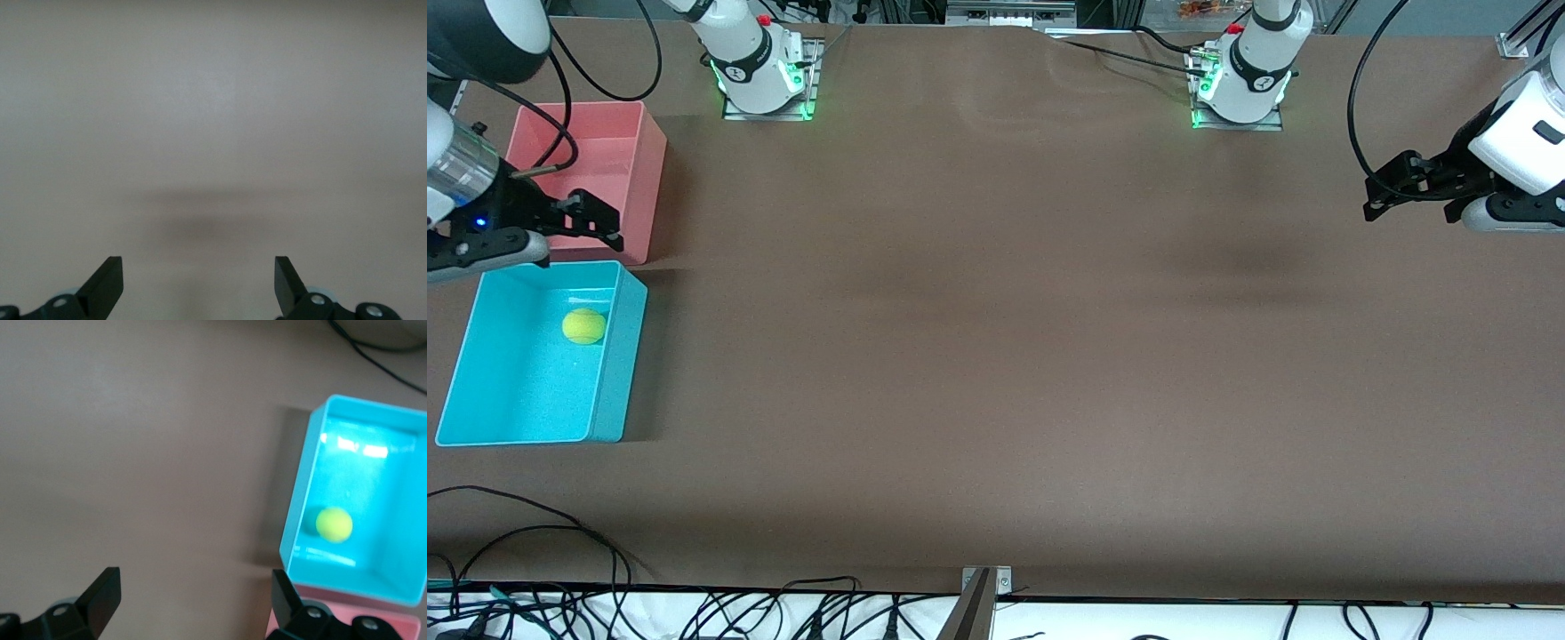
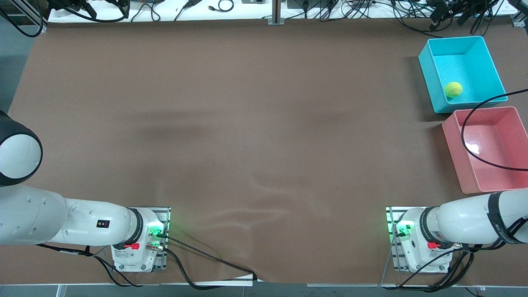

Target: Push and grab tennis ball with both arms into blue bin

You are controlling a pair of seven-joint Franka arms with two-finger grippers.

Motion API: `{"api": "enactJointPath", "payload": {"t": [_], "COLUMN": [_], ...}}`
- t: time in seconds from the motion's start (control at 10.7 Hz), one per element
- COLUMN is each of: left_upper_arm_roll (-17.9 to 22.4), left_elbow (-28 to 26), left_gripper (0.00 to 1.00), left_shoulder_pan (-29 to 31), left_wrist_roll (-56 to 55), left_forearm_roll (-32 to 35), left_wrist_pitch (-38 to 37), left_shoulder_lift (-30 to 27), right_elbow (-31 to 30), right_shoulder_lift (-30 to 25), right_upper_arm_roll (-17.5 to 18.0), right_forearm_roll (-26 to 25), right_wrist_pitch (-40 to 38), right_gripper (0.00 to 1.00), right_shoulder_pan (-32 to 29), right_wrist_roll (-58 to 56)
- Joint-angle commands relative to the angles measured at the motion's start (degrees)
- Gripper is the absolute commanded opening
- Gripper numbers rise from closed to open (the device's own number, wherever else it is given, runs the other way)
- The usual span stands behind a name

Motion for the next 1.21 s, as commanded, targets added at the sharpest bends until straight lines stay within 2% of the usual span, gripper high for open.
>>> {"api": "enactJointPath", "payload": {"t": [0.0,0.19,0.37,1.12], "left_upper_arm_roll": [-0.2,-0.2,-0.2,-0.3], "left_elbow": [1.7,1.7,1.7,1.7], "left_gripper": [1.0,1.0,1.0,1.0], "left_shoulder_pan": [0.4,0.3,0.1,-0.1], "left_wrist_roll": [-0.2,-0.2,-0.3,-0.8], "left_forearm_roll": [-0.7,-0.7,-0.7,-0.7], "left_wrist_pitch": [-1.3,-1.3,-1.3,-1.3], "left_shoulder_lift": [0.7,0.7,0.7,0.7], "right_elbow": [9.9,10.1,10.0,8.6], "right_shoulder_lift": [2.7,2.5,2.3,2.3], "right_upper_arm_roll": [1.0,1.0,1.0,1.3], "right_forearm_roll": [-1.6,-2.0,-1.4,-1.2], "right_wrist_pitch": [-10.6,-10.0,-8.7,-4.4], "right_gripper": [1.0,1.0,1.0,1.0], "right_shoulder_pan": [0.3,0.2,0.2,0.3], "right_wrist_roll": [8.3,10.3,17.2,12.7]}}
